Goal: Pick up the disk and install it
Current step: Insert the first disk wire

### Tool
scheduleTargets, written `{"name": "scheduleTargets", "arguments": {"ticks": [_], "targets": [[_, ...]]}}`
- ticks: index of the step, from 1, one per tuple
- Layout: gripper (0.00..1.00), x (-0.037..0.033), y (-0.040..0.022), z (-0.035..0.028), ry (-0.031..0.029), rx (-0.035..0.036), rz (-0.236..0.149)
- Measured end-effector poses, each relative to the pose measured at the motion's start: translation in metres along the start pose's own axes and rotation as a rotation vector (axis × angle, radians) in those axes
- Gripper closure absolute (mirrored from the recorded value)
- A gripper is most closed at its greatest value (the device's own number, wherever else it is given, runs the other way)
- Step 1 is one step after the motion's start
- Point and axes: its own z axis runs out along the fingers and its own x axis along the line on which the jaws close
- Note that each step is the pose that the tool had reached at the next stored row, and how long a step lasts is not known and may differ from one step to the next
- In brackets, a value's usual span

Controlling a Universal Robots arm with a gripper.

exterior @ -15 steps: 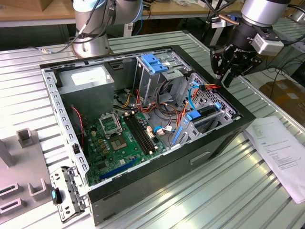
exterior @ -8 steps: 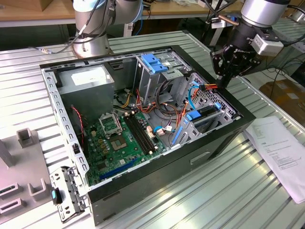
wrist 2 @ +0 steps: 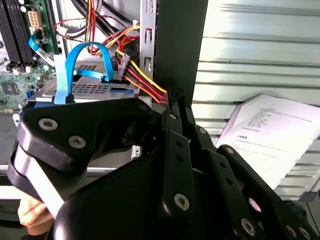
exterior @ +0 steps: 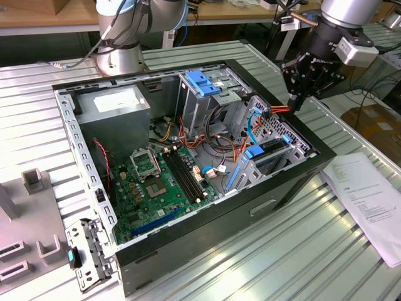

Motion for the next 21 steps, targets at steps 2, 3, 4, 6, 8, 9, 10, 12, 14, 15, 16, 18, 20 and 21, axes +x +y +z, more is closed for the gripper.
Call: {"name": "scheduleTargets", "arguments": {"ticks": [2,3,4,6,8,9,10,12,14,15,16,18,20,21], "targets": [[0.83,0.0000,0.0000,-0.0002,-0.0001,-0.0034,0.054],[0.83,0.0000,0.0000,-0.0002,-0.0002,-0.0040,0.067],[0.83,0.0000,0.0000,-0.0002,-0.0003,-0.0047,0.079],[0.83,0.0000,0.0000,-0.0002,-0.0005,-0.0063,0.106],[0.83,-0.0008,0.0003,-0.0003,-0.0004,-0.0067,0.114],[0.83,-0.0025,0.0013,-0.0004,-0.0006,-0.0069,0.115],[0.83,-0.0038,0.0020,-0.0004,-0.0006,-0.0068,0.115],[0.83,-0.0079,0.0042,-0.0006,-0.0005,-0.0068,0.114],[0.83,-0.0119,0.0064,-0.0008,-0.0006,-0.0068,0.116],[0.83,-0.0123,0.0067,-0.0008,-0.0006,-0.0073,0.126],[0.83,-0.0124,0.0068,-0.0008,-0.0007,-0.0081,0.139],[0.83,-0.0125,0.0068,-0.0006,-0.0010,-0.0106,0.183],[0.83,-0.0125,0.0067,-0.0006,-0.0010,-0.0118,0.203],[0.83,-0.0125,0.0067,-0.0006,-0.0012,-0.0124,0.213]]}}
